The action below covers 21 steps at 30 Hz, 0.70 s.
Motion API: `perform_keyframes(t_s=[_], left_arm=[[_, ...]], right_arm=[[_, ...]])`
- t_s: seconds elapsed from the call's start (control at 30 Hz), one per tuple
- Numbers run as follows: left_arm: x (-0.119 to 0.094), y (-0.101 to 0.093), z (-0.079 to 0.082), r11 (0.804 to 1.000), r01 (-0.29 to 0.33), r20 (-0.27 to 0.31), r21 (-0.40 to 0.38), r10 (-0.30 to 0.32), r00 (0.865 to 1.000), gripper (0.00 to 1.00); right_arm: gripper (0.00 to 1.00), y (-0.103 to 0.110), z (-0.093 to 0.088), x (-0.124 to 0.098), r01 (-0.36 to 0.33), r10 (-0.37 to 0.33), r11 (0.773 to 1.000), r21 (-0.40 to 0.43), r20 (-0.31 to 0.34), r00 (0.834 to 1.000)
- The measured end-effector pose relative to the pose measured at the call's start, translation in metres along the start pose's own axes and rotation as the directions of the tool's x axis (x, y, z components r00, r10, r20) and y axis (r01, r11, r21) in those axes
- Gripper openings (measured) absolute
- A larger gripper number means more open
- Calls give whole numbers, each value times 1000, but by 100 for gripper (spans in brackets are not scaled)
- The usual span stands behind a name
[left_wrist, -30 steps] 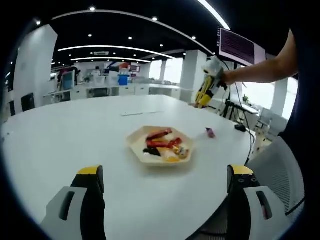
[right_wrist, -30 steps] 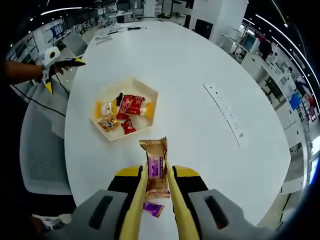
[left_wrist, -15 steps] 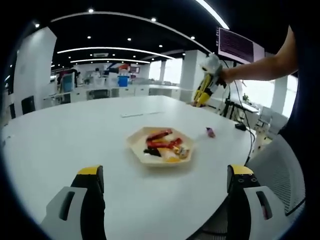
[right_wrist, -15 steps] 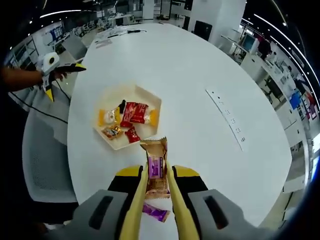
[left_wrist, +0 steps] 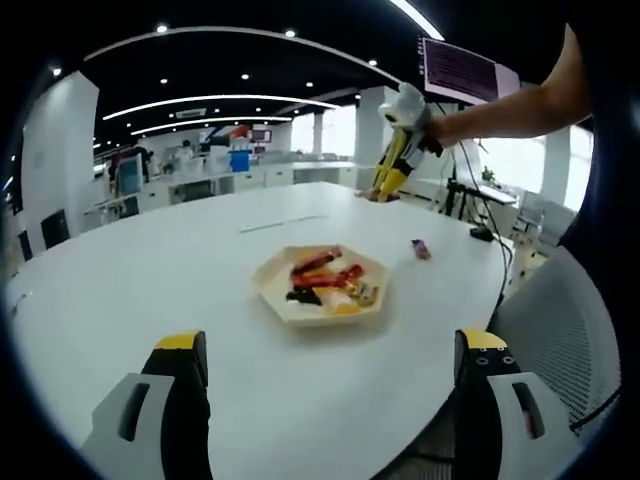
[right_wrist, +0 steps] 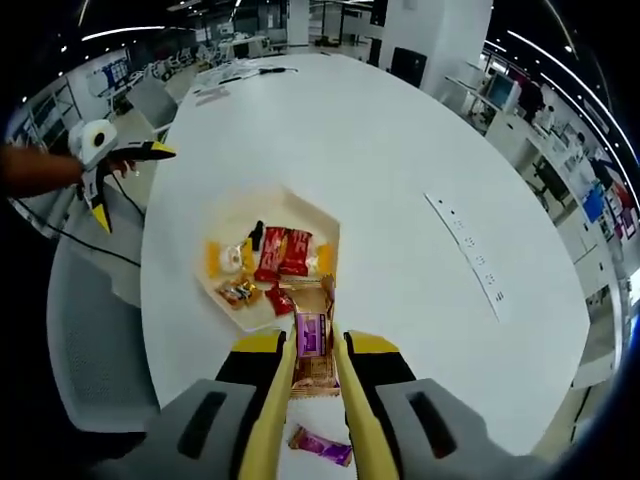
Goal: Place the target food into the container with the food tongs after gripping and lifting it, then release it inside without dropping or visibly crushing the food.
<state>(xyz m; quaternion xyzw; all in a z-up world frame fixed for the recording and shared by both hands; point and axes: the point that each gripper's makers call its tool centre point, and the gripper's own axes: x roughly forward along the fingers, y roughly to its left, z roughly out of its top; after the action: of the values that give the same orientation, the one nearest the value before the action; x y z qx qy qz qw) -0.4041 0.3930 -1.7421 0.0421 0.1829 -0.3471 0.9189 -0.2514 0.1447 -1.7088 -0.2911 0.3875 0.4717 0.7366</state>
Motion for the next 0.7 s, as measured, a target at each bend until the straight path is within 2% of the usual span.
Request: perform_keyframes(t_s=[0.23, 0.43, 0.7], left_arm=[[-1, 2, 0, 1000, -5, 6, -3, 5, 1000, 100], [-4, 6, 4, 999, -16, 31, -37, 18, 999, 100], [-4, 5, 4, 999, -18, 32, -37, 19, 999, 100]], right_arm=[[21, 15, 22, 13, -28, 28, 1000, -4, 14, 1000], [21, 20, 37, 24, -22, 22, 1000, 11, 18, 1000], [22, 34, 58, 41, -21, 20, 999, 49, 22, 1000]])
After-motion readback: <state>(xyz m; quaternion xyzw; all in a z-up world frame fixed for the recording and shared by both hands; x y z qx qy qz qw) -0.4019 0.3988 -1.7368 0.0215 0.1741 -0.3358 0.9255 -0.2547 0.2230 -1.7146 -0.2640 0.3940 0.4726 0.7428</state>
